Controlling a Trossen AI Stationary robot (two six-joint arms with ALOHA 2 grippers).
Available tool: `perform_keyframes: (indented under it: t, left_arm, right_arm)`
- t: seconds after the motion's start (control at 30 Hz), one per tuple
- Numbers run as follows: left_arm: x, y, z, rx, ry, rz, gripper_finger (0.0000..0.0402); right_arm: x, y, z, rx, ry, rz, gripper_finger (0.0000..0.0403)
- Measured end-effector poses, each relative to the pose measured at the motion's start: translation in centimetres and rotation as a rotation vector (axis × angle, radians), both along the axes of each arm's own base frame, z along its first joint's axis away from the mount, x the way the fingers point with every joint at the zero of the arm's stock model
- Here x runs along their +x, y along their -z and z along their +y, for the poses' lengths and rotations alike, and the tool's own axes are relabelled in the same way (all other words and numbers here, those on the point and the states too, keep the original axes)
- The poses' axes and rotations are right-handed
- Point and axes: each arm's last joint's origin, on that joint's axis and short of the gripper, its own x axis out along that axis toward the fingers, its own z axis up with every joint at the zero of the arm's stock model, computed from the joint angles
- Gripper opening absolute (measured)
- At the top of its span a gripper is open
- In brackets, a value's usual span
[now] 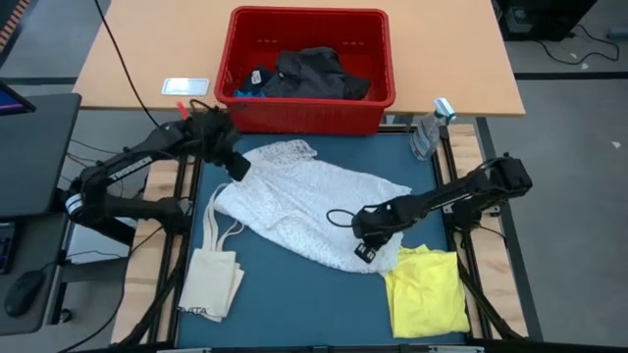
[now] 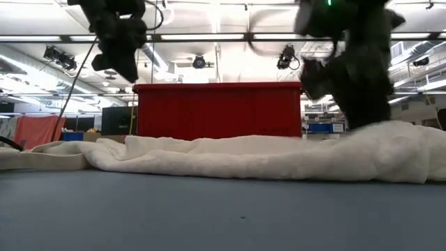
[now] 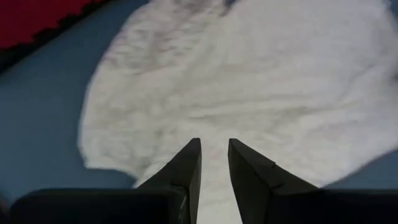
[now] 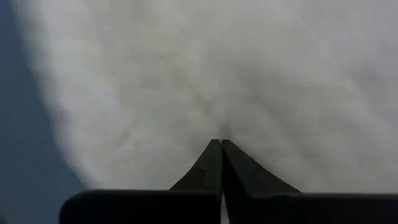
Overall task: Fold laundry
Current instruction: Fold the white cloth
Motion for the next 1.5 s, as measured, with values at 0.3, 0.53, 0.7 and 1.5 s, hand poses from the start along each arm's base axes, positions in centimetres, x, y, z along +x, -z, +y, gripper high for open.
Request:
perform_keyframes:
  t: [0.3, 0.53, 0.7, 1.5]
  left_arm:
    - [2.3, 0.0, -1.4, -0.020, 0.029, -0.077, 0.0082]
    - [2.9, 0.2, -1.9, -0.050, 0.021, -0.077, 0.0082]
    - [3.5, 0.3, -3.4, -0.063, 0.086, -0.069, 0.0082]
    - [12.9, 8.9, -5.9, -0.100, 0.255, 0.141, 0.0066]
  right_arm:
    - [-2.7, 1.5, -7.9, -0.259, 0.110, 0.119, 0.0007]
    - [-3.5, -0.8, -11.2, -0.234, 0.160, 0.153, 0.0007]
    - [-4.1, -3.3, -7.5, -0.151, 0.144, 0.057, 0.0007]
    - [-7.2, -2.7, -6.8, -0.404, 0.388, 0.039, 0.0010]
